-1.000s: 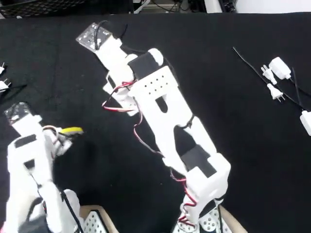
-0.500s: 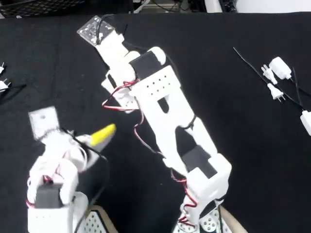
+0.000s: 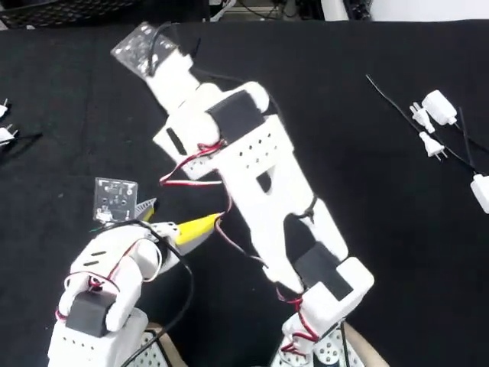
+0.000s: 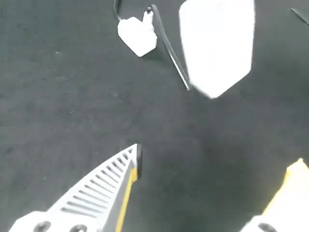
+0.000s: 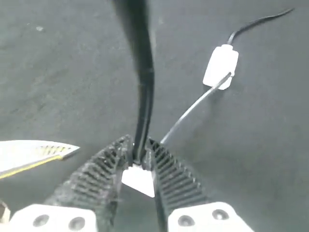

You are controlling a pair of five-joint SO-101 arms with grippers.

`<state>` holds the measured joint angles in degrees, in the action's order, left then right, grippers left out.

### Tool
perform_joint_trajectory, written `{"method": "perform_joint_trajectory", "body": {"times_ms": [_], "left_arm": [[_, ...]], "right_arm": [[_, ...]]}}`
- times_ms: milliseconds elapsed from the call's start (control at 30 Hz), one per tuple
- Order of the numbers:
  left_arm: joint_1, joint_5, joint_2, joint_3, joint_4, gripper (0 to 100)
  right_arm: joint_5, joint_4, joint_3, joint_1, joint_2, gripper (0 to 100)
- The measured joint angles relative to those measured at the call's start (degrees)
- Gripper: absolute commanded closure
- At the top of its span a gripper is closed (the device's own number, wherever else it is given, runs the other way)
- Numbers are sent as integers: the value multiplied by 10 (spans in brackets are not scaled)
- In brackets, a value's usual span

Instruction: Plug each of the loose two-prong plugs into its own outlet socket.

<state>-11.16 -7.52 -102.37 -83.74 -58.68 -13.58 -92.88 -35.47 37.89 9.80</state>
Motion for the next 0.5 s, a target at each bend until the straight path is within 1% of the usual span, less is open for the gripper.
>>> {"method": "perform_joint_trajectory", "body": {"times_ms": [167, 400, 500], "left_arm": [[-2, 0, 2, -40, 40, 557], [67, 0, 2, -46, 78, 557], [84, -16, 2, -46, 81, 557]], "right_arm": [[25, -4, 43, 20, -5, 986], [36, -27, 91, 21, -5, 986], [36, -36, 92, 21, -5, 986]]}}
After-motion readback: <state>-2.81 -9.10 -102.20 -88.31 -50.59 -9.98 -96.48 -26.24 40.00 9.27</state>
